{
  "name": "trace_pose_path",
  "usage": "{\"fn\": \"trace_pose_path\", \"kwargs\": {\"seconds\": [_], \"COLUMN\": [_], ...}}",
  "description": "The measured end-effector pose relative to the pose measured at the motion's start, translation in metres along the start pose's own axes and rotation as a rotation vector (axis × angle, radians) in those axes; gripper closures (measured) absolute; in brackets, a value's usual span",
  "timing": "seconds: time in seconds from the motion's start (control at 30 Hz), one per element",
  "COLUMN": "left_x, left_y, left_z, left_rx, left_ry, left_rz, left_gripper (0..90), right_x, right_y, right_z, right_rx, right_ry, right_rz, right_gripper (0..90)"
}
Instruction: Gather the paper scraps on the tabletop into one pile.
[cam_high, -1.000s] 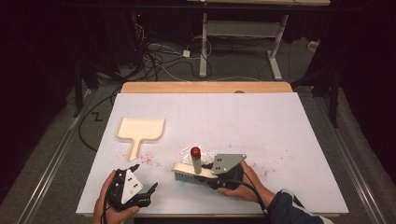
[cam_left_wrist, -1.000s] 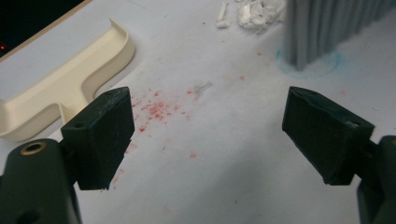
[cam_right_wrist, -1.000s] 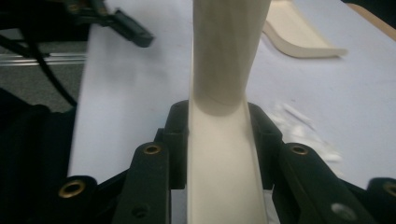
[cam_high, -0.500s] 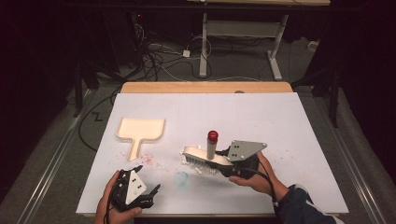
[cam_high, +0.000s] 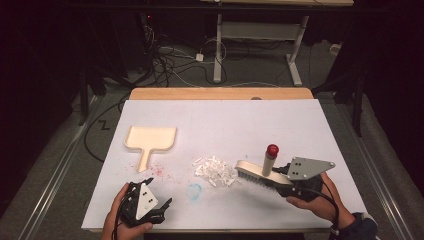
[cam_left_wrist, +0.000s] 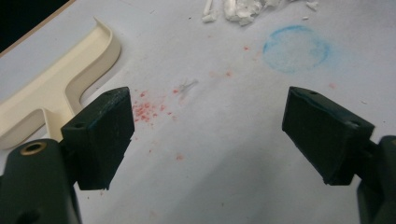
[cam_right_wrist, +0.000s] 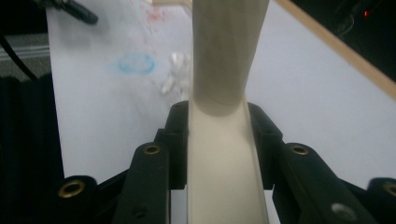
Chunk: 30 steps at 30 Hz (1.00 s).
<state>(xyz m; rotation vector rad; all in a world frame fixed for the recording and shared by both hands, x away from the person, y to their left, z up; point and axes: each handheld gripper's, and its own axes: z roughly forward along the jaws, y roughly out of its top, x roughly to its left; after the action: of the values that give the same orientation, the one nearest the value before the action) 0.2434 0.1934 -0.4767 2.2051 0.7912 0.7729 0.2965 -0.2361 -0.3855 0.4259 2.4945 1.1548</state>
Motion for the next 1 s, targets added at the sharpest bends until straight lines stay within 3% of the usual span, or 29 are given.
{"fn": "trace_pose_path", "kwargs": {"seconds": [0.1,0.23,0.33,0.6,0.77,0.93,1.0], "left_x": [-0.001,-0.002,-0.002,-0.002,-0.002,-0.001,-0.001], "left_y": [0.001,0.002,0.002,0.001,0.0,-0.002,-0.001], "left_z": [0.001,0.002,0.003,0.004,0.003,0.002,0.002], "left_rx": [0.002,0.006,0.009,0.015,0.019,0.02,0.021], "left_ry": [-0.004,-0.012,-0.019,-0.027,-0.024,-0.014,-0.014], "left_rz": [0.005,0.017,0.022,0.027,0.026,0.019,0.02], "left_gripper": [16.2,16.2,16.2,16.2,16.2,16.2,16.2], "right_x": [0.001,0.005,0.006,0.009,0.006,0.004,0.002], "right_y": [-0.014,-0.02,-0.016,0.004,0.004,-0.005,-0.009], "right_z": [0.001,0.016,0.029,0.056,0.045,0.021,0.012], "right_rx": [0.053,0.097,0.08,0.017,0.002,-0.019,-0.003], "right_ry": [0.008,0.039,0.061,0.045,0.045,0.038,0.047], "right_rz": [0.015,0.033,0.048,0.029,0.041,0.055,0.038], "right_gripper": [67.8,67.8,67.8,67.9,67.7,67.7,67.7]}}
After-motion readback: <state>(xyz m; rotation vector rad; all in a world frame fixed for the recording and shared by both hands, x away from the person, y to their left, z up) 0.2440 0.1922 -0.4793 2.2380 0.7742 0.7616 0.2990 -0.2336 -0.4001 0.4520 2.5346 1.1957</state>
